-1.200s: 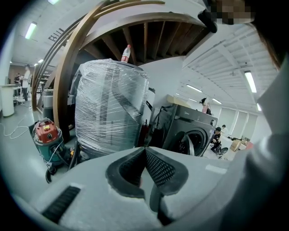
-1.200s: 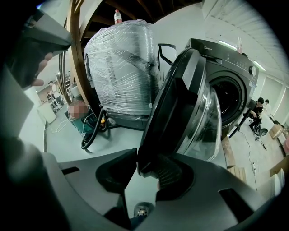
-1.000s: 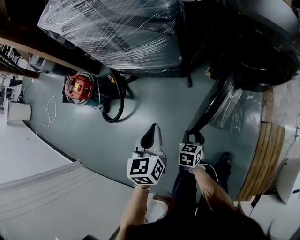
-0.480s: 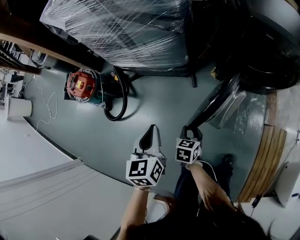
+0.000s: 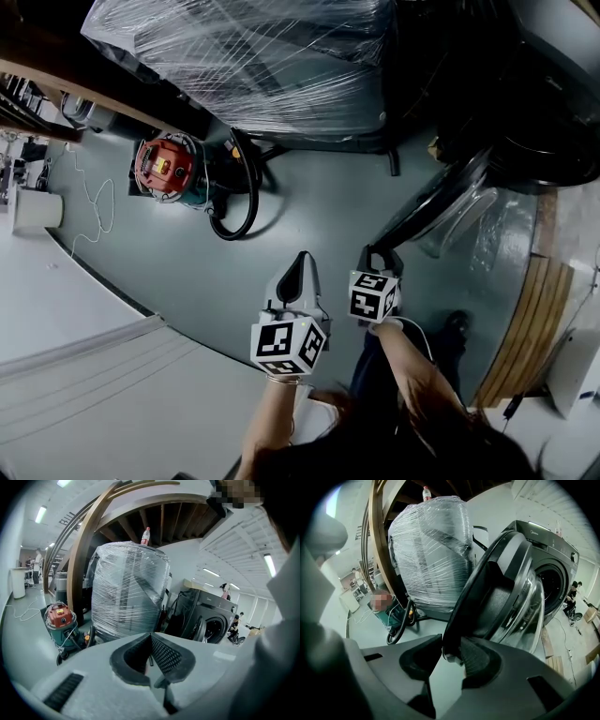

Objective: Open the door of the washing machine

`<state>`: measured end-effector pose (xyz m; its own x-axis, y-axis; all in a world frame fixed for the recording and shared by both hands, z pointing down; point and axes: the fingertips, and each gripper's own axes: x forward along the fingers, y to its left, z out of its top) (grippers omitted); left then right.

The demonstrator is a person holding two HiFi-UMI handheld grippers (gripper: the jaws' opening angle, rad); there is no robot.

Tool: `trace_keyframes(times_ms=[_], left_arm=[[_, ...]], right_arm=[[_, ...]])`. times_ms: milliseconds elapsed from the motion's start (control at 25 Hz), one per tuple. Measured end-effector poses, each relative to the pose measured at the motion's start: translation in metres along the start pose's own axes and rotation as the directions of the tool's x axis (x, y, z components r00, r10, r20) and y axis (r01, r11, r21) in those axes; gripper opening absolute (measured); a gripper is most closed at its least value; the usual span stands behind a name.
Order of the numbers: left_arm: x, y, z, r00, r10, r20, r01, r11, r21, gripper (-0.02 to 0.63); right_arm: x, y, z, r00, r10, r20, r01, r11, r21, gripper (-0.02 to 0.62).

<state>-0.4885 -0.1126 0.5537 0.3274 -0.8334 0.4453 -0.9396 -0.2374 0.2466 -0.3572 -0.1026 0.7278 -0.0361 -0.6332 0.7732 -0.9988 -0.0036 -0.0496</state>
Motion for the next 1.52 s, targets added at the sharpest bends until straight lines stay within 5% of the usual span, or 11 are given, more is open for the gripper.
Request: trace_keyframes(times_ms=[1520], left_arm=[[0.029,0.068,0.032,0.985,0.159,0.062,-0.151,0.982,-0.113,0.014]], right_arm=[[0.064,0.054,0.070,0.997,0.080,-0.012,-0.081,0.985,-0.154,0.089]])
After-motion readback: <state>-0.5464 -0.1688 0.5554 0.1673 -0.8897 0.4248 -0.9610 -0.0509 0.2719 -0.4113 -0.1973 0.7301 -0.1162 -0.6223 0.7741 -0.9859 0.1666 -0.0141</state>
